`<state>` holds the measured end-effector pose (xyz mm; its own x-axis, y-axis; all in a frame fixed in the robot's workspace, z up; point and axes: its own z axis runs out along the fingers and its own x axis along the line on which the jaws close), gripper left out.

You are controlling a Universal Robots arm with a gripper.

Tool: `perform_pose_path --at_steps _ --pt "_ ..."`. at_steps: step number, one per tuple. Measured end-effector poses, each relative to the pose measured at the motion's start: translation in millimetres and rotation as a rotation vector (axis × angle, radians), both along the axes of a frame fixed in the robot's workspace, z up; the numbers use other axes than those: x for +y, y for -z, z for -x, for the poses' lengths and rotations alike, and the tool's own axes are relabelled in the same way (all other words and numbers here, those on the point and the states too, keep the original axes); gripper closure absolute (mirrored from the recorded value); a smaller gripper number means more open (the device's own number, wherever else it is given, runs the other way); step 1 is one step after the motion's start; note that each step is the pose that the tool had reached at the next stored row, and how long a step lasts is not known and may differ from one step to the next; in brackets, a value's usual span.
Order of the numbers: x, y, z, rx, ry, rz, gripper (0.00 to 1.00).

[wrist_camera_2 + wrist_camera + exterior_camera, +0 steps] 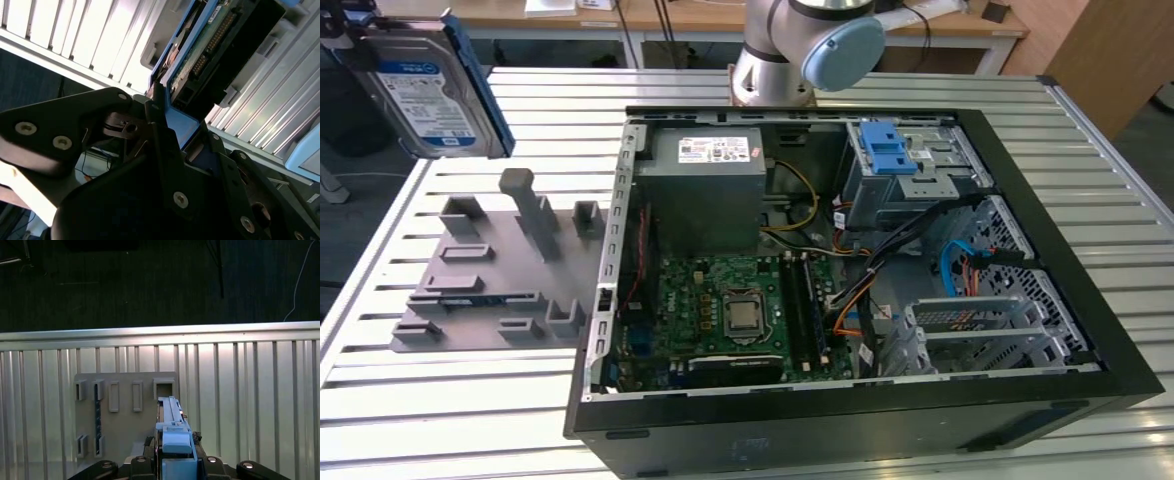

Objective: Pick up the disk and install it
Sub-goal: 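Pick up the disk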

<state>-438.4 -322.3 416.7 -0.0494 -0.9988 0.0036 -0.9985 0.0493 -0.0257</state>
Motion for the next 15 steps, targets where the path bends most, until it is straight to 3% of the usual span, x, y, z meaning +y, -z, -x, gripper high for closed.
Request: perform_pose_path --at_steps 15 --pt "0.0 -19.6 0.0 -0.0012 0.0 0.0001 0.63"
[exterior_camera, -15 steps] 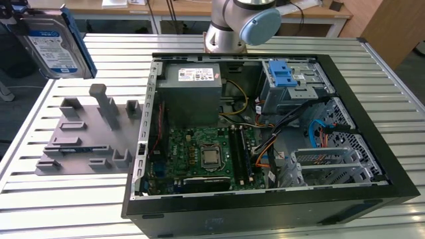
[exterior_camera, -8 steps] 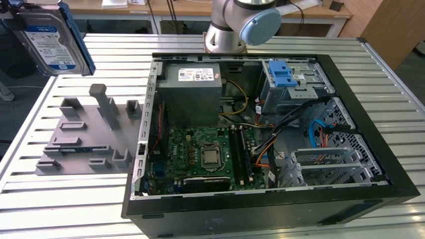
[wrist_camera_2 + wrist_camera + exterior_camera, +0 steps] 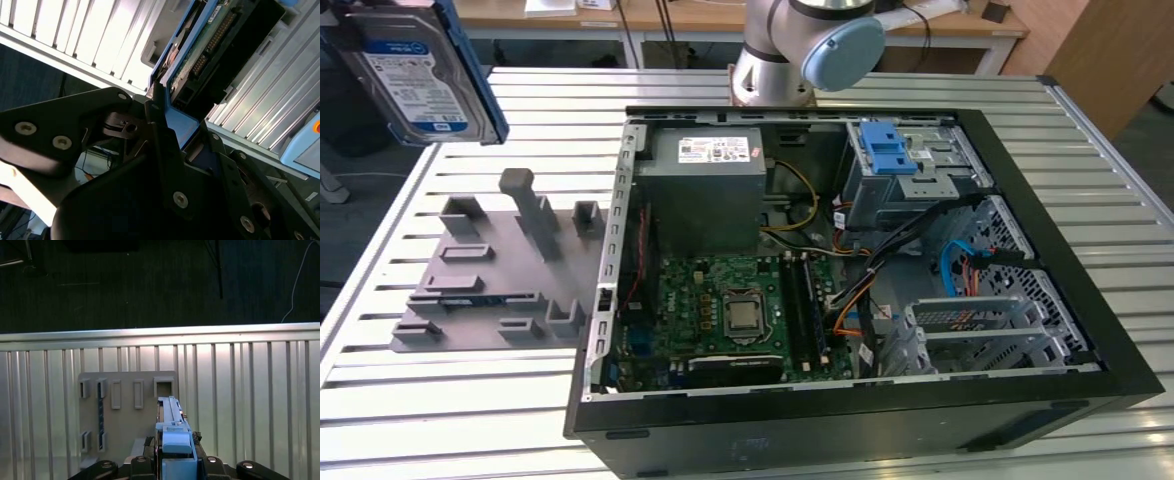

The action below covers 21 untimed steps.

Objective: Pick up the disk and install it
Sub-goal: 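Pick up the disk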

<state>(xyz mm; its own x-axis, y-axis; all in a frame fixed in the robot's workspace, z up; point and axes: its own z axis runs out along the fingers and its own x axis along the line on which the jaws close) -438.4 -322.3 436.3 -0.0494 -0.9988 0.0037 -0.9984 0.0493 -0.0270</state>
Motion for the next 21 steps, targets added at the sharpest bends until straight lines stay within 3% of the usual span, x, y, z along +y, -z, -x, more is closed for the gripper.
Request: perform_pose_path --at_steps 21 --pt "0.0 -28.2 0.0 -0.0052 0.0 -0.0001 0.63"
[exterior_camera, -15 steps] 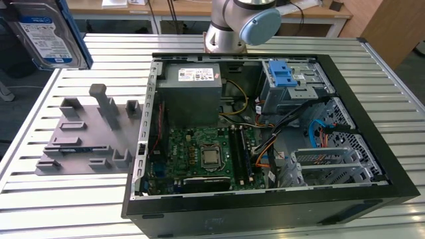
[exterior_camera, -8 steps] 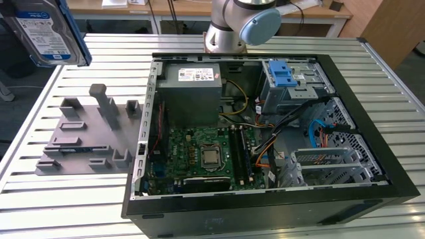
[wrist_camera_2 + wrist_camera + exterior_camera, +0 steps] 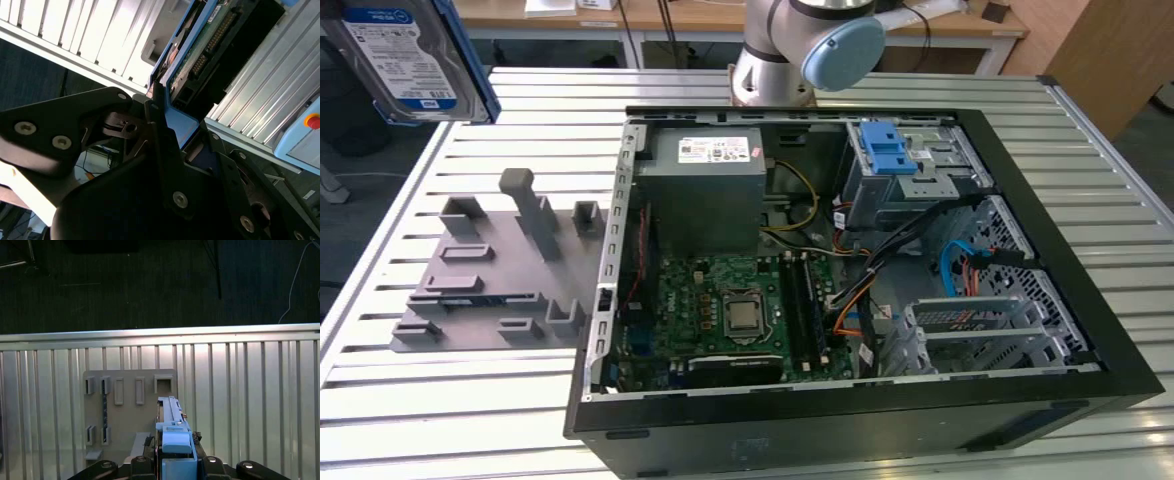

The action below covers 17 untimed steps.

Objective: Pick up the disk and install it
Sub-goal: 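Pick up the disk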

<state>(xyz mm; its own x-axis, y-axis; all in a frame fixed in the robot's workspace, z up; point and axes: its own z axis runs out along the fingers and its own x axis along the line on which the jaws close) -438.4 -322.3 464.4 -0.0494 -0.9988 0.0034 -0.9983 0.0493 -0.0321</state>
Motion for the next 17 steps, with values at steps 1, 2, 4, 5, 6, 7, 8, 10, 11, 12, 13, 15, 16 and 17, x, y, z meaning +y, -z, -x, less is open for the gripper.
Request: perform_pose_path --at_steps 1,2,4,5,6,7,8,10,11,12,13,15,16,17 --pt "0.0 -1.7 0.0 -0.0002 0.0 0.0 0.63" --pt "0.0 -3.4 0.0 -0.0002 0.0 0.0 0.63" --pt "0.0 -6.6 0.0 -0.0004 0.0 0.0 0.63" --pt "0.0 -8.2 0.0 -0.0004 0.0 0.0 0.63" --pt "0.0 -9.5 0.0 -0.0005 0.0 0.0 0.63" --pt "0.0 -10.9 0.0 -0.0006 0.0 0.0 0.63" --pt "0.0 -12.0 0.0 -0.0008 0.0 0.0 0.63" --pt "0.0 -13.9 0.0 -0.0009 0.0 0.0001 0.63" --pt "0.0 -14.3 0.0 -0.0009 0.0 0.0001 0.63" --pt "-0.3 -14.5 0.0 -0.0008 0.0 0.0002 0.63" --pt "-0.9 -14.5 0.0 -0.0009 0.0 0.0001 0.63" --pt "-3.4 -14.4 0.0 -0.0011 0.0 0.0 0.63" --pt "-5.5 -14.4 0.0 -0.001 0.0 0.0 0.63" --pt "-7.9 -14.4 0.0 -0.0011 0.0 0.0 0.63"
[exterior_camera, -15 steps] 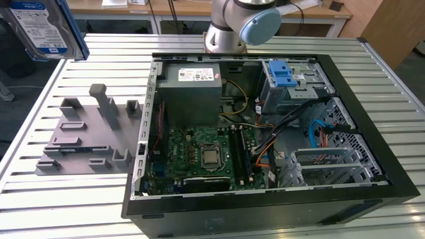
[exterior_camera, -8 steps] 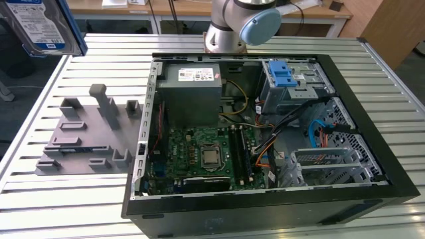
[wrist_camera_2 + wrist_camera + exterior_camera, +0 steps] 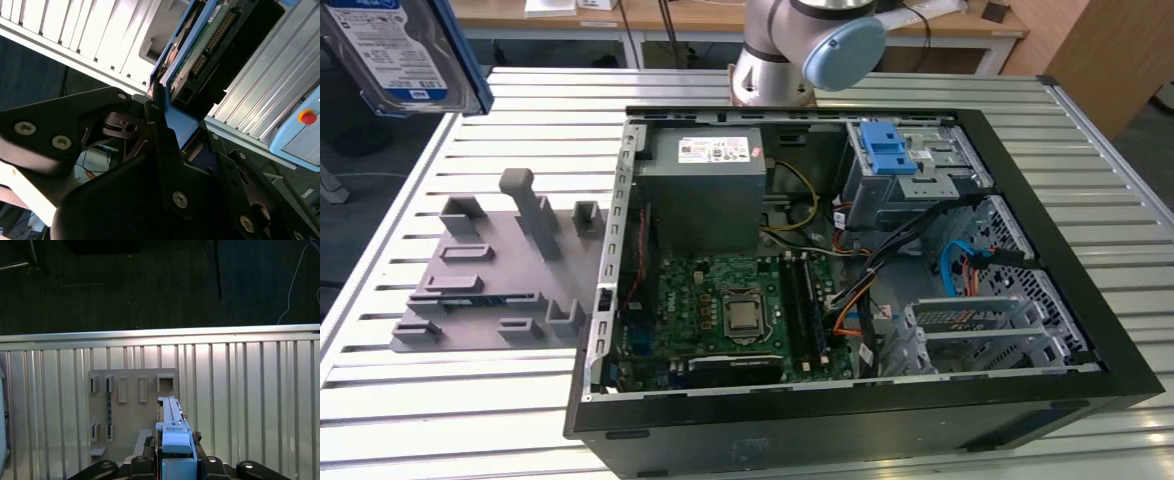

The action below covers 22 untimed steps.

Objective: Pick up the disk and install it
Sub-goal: 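Pick up the disk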

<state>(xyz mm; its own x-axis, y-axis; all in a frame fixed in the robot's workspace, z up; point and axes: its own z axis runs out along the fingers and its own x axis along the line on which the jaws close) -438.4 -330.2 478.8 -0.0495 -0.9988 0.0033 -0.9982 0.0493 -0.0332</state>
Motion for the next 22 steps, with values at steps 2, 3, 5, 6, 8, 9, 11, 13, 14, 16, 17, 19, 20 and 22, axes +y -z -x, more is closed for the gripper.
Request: perform_pose_path --at_steps 2,3,5,6,8,9,11,13,14,16,17,19,20,22 --pt "-5.2 -0.1 0.0 0.0002 0.0 0.0001 0.63" --pt "-7.8 -0.1 0.0 0.0001 0.0 0.0001 0.63" --pt "-12.7 0.0 0.0 0.0 0.0 0.0 0.63" --pt "-14.6 0.0 0.0 0.0 0.0 0.0001 0.63" --pt "-17.5 0.0 0.0 0.0001 0.0 0.0001 0.63" --pt "-18.6 0.0 -0.1 0.0 0.0 0.0 0.63" --pt "-20.6 -0.1 -1.3 0.0 0.0 0.0 0.63" --pt "-22.4 -0.1 -3.8 0.0008 0.0 0.0001 0.63" --pt "-23.2 -0.1 -5.2 0.0013 0.0 0.0001 0.63" --pt "-24.6 -0.1 -8.0 0.0029 0.0 0.0 0.63" --pt "-25.3 0.0 -9.4 0.0039 0.0 0.0001 0.63" --pt "-26.6 0.0 -12.4 0.006 0.0 0.0 0.63" --pt "-27.3 -0.1 -13.7 0.0068 0.0 0.0001 0.63" --pt "-28.1 -0.1 -14.5 0.0069 0.0 0.0 0.63"
